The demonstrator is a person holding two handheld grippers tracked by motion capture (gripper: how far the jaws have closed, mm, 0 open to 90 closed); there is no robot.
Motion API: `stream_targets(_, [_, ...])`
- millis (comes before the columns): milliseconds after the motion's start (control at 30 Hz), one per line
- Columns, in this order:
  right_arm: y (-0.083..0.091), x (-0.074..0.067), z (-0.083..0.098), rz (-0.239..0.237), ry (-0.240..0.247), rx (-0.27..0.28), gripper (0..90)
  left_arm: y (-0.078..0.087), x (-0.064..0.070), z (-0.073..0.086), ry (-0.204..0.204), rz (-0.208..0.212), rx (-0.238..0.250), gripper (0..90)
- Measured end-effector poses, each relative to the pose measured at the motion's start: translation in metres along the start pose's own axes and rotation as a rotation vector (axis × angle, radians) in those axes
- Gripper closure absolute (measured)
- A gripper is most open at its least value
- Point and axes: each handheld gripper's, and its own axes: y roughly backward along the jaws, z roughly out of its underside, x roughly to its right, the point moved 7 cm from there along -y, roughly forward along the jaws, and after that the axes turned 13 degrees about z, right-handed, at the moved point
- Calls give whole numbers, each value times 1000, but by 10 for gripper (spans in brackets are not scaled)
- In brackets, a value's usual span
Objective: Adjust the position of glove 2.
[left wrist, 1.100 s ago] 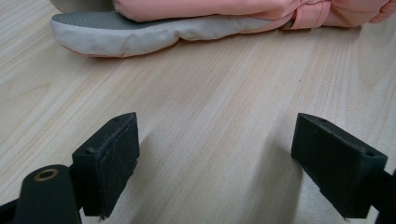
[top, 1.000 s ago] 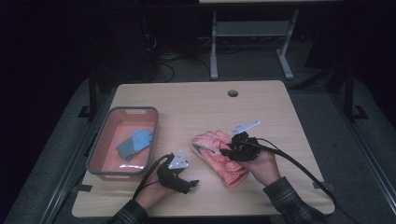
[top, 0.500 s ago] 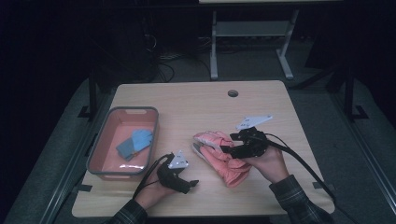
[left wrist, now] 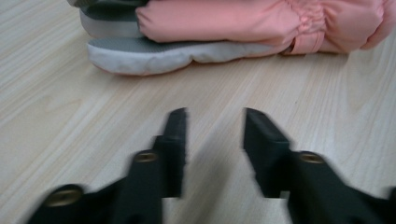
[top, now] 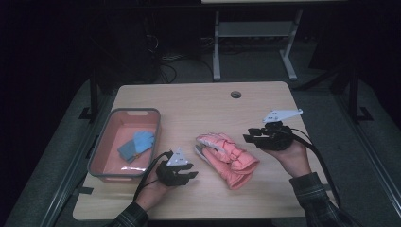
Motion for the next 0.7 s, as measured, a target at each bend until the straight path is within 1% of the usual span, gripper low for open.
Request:
stream_targets(33, [-4, 9, 9, 5, -1, -9, 791, -1, 0, -4, 7, -2, 6, 758])
stream_targets(100, [-10, 18, 20, 14, 4, -25, 892, -3, 0, -9, 5, -4, -3, 828])
stream_targets(133, [-13, 23, 27, 18, 7, -37, 900, -4, -1, -11, 5, -7, -2, 854])
stream_targets(200, [-19, 29, 37, 10, 9, -55, 900, -8, -2, -14, 17, -2, -5, 887])
stream_targets(233, [-22, 31, 43, 5, 14, -63, 900, -10, -3, -16, 13, -5, -9, 889])
stream_targets(300, [-28, 33, 54, -16, 24, -80, 900, -16, -3, -18, 23, 2, -16, 890])
stream_targets(333, [-28, 33, 54, -16, 24, -80, 900, -16, -3, -18, 23, 2, -16, 890])
stream_targets(367, [-32, 33, 62, -30, 33, -89, 900, -20, -3, -20, 29, -1, -25, 890])
stream_targets(433, [-36, 32, 70, -44, 44, -97, 900, -25, -3, -22, 38, 1, -24, 890])
stream_targets(467, [-38, 31, 73, -54, 43, -103, 900, -27, -4, -23, 39, -1, -24, 890])
stream_targets(500, [-40, 30, 75, -61, 54, -105, 900, -28, -5, -24, 39, -7, -27, 889])
stream_targets(567, [-40, 26, 76, -86, 64, -106, 900, -29, -8, -26, 38, -7, -29, 889])
stream_targets(600, [-40, 26, 76, -86, 64, -106, 900, -29, -8, -26, 38, -7, -29, 889])
stream_targets(633, [-39, 22, 76, -104, 78, -94, 900, -29, -9, -27, 39, -11, -30, 889])
stream_targets(667, [-39, 22, 76, -104, 78, -94, 900, -30, -10, -27, 41, -11, -28, 889])
stream_targets(700, [-38, 19, 77, -115, 87, -95, 900, -30, -12, -28, 45, -10, -29, 889])
